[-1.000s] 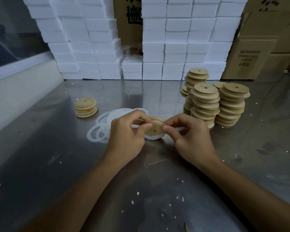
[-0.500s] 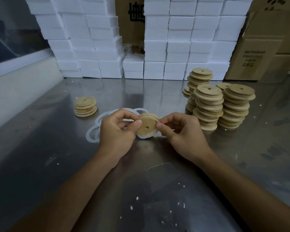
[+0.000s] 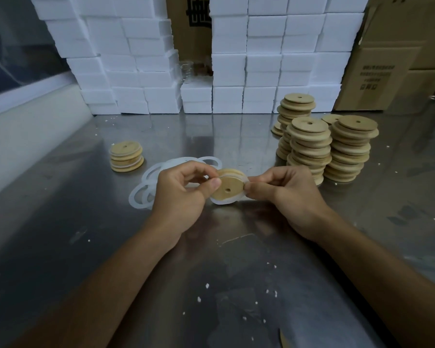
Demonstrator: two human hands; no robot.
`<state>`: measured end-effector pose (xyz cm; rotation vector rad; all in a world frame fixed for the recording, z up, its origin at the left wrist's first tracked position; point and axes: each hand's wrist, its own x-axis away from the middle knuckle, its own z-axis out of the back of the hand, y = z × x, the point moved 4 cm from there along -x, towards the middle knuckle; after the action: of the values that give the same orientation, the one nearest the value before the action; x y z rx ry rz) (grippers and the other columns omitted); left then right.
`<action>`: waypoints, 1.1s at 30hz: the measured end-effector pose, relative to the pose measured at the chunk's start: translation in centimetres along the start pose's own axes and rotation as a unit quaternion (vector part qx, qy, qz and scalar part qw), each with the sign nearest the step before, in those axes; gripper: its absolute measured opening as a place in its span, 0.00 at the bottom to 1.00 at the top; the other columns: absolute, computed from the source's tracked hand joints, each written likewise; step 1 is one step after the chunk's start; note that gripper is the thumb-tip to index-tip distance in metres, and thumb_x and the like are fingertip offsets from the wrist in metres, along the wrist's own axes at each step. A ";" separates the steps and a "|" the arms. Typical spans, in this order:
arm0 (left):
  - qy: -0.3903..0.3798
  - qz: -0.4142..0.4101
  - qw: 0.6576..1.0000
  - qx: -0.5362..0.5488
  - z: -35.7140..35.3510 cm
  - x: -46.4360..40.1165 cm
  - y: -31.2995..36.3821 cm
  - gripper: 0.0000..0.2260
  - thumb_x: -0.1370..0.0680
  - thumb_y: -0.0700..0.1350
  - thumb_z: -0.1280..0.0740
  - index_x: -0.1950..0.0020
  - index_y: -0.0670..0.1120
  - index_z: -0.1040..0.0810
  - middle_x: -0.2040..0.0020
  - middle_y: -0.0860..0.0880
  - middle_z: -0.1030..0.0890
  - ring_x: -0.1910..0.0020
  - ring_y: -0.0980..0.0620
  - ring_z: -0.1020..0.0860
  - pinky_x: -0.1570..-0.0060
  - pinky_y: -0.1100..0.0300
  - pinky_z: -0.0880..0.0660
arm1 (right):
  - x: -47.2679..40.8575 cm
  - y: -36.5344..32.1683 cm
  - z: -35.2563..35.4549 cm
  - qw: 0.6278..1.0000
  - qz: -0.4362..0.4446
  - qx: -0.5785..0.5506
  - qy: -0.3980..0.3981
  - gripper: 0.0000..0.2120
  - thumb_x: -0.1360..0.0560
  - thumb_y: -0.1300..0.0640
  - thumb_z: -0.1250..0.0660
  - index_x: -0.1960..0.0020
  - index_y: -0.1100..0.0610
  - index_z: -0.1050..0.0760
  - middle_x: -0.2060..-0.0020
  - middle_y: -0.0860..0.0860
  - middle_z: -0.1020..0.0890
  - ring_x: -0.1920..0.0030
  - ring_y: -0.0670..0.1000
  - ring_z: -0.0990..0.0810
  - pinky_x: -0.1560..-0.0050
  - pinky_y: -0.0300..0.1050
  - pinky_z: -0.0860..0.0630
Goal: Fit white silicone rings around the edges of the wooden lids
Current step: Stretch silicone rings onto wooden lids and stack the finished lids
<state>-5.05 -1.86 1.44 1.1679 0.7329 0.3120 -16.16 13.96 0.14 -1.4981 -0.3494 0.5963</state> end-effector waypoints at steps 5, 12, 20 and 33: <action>-0.004 -0.031 0.999 -0.027 0.0 0.0 0.3 0.12 0.28 0.33 0.27 0.60 0.50 0.19 0.59 0.55 0.16 0.59 0.57 0.18 0.55 0.67 0.23 | 0.1 -0.1 0.0 1.000 0.018 -0.008 -0.012 0.03 0.29 0.67 0.25 0.61 0.62 0.17 0.61 0.56 0.13 0.58 0.54 0.14 0.48 0.49 0.17; -0.032 -0.160 0.983 -0.090 -0.8 0.6 1.5 0.07 0.25 0.38 0.28 0.56 0.52 0.19 0.57 0.56 0.17 0.53 0.52 0.18 0.53 0.62 0.21 | 1.3 -1.7 -0.9 0.959 0.209 0.188 0.015 0.04 0.27 0.64 0.27 0.52 0.60 0.16 0.58 0.47 0.14 0.57 0.43 0.15 0.53 0.39 0.18; -0.038 -0.118 0.991 -0.047 -1.1 0.8 1.2 0.09 0.26 0.35 0.27 0.58 0.49 0.19 0.59 0.52 0.17 0.54 0.51 0.18 0.50 0.54 0.20 | 1.5 -2.2 -1.2 0.944 0.250 0.213 0.013 0.04 0.25 0.60 0.28 0.50 0.58 0.17 0.57 0.46 0.15 0.55 0.42 0.16 0.56 0.42 0.18; -0.023 -0.069 0.997 -0.039 -1.0 0.5 0.6 0.13 0.28 0.33 0.27 0.61 0.52 0.20 0.59 0.53 0.16 0.54 0.53 0.17 0.51 0.60 0.20 | 0.9 -1.1 -0.9 0.967 0.178 0.183 0.008 0.04 0.26 0.61 0.26 0.51 0.58 0.16 0.56 0.47 0.14 0.55 0.43 0.15 0.53 0.41 0.17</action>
<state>-5.22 -0.63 1.63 1.0425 0.7515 0.1948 -14.76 13.72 1.05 -1.2099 0.0492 0.8823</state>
